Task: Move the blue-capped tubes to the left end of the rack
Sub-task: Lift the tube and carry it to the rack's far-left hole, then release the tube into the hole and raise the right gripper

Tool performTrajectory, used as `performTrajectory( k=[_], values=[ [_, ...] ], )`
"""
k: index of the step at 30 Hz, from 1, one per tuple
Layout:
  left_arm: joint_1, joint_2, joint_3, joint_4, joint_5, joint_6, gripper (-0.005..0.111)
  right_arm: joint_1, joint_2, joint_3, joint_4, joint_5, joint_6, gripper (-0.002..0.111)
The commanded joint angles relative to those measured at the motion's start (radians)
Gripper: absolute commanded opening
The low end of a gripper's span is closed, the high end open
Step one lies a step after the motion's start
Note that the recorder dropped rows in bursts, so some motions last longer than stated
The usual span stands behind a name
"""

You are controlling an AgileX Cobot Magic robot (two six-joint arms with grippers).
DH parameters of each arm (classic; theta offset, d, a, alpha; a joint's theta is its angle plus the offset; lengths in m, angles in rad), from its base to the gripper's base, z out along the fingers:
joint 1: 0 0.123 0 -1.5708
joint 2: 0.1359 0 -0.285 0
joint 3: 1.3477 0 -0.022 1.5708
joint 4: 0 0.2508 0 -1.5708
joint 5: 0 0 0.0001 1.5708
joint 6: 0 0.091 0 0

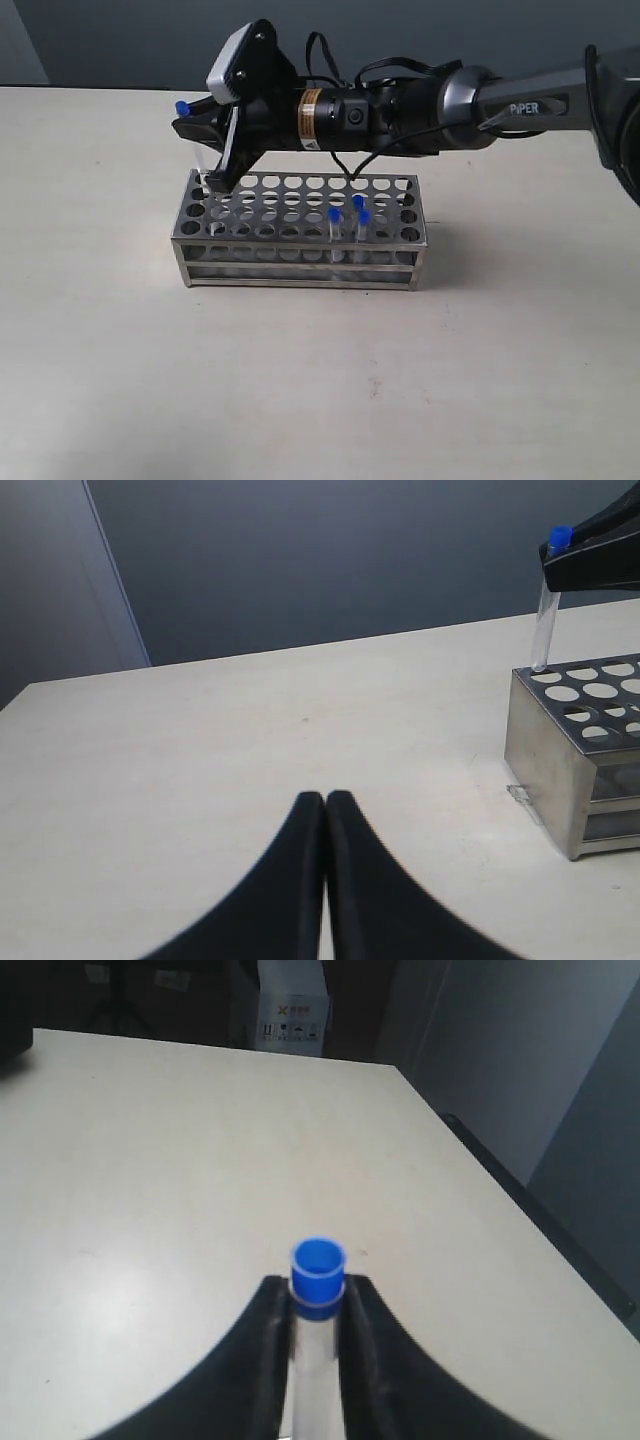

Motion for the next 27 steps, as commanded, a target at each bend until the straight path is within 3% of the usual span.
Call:
performTrajectory(
  k=[1,14,21,23,27],
  values=[
    [-0.003,-0.005,-0.003,0.002,-0.001,0.000,0.001,-0.005,0.015,-0.008,0.006,0.037,0.005,0.000],
    [-0.003,-0.005,-0.003,0.002,-0.001,0.000,0.001,-0.003,0.050,-0.008,-0.002,-0.045,0.072,0.000],
    [-0.003,-0.005,-0.003,0.002,-0.001,0.000,0.001,-0.003,0.057,-0.008,-0.018,0.046,0.131,0.001],
    [-0.003,-0.005,-0.003,0.002,-0.001,0.000,0.001,-0.003,0.060,-0.008,-0.018,0.057,0.134,0.009],
    [-0.003,-0.005,-0.003,0.002,-0.001,0.000,0.001,-0.003,0.061,-0.008,-0.020,0.070,0.143,0.037]
  ],
)
